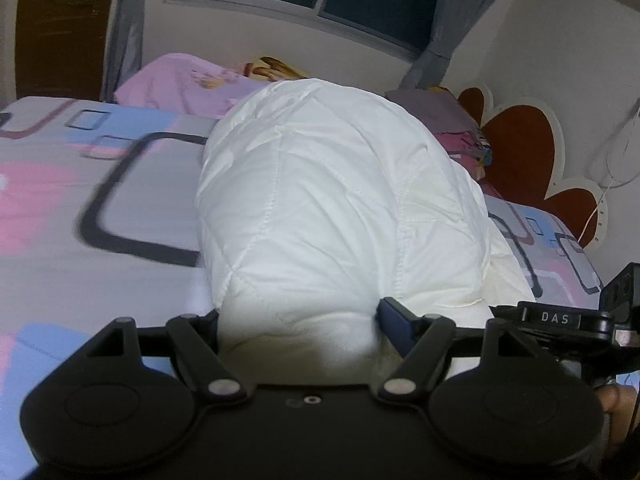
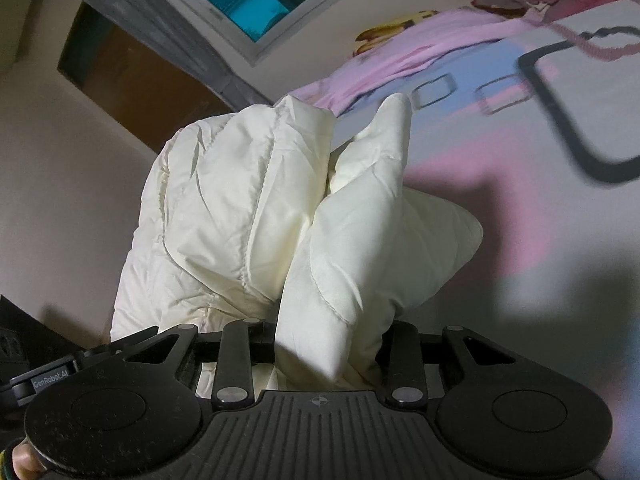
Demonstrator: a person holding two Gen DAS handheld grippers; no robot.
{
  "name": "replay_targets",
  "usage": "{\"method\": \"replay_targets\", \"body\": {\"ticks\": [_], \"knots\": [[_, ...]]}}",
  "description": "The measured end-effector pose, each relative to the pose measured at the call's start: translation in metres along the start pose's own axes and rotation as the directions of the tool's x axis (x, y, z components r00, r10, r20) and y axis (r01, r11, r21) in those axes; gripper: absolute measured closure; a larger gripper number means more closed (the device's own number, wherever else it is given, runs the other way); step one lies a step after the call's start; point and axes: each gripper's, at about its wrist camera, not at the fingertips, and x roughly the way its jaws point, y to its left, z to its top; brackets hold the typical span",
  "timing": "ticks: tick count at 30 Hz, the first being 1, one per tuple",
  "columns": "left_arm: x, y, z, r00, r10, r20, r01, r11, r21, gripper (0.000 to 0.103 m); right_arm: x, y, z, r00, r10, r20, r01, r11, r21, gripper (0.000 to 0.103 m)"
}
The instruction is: Fold large clothes
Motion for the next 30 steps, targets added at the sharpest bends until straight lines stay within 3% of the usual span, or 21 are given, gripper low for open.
{"method": "replay_targets", "body": {"ticks": [7,14,16,17,19,25,30], "knots": [[-0.033,0.089,-0.004,0.999,0.046,-0.008,-0.047,0.999,-0.012,0.029,0.076,0.071,-0.045,0.999,0.006,-0.036,-0.006,1.0,0.001,0.07],[-0.036,0.133,-0.016,0.994,0.112,-0.007,-0.112,0.994,0.003,0.028,0.131,0.089,-0.059,0.997,-0.008,-0.077,0.007,1.0,-0.016,0.07],[-0.029,0.135,-0.023,0.992,0.125,-0.008,-0.125,0.992,0.018,0.028,0.135,0.088,-0.06,0.997,-0.046,-0.067,0.044,0.998,-0.042,0.061],[-0.026,0.134,-0.025,0.992,0.129,-0.007,-0.129,0.992,0.018,0.028,0.136,0.088,-0.061,0.996,-0.072,-0.056,0.069,0.997,-0.044,0.057],[-0.021,0.133,-0.027,0.99,0.141,0.006,-0.141,0.989,0.037,0.027,0.133,0.09,-0.062,0.99,-0.136,-0.029,0.134,0.989,-0.061,0.038],[-0.028,0.142,-0.034,0.986,0.165,0.014,-0.165,0.984,0.066,0.025,0.102,0.124,-0.067,0.964,-0.248,0.101,0.263,0.945,-0.193,0.037],[-0.031,0.142,-0.035,0.986,0.168,0.005,-0.168,0.983,0.07,0.024,0.078,0.172,-0.076,0.902,-0.309,0.302,0.404,0.851,-0.337,0.036]]}}
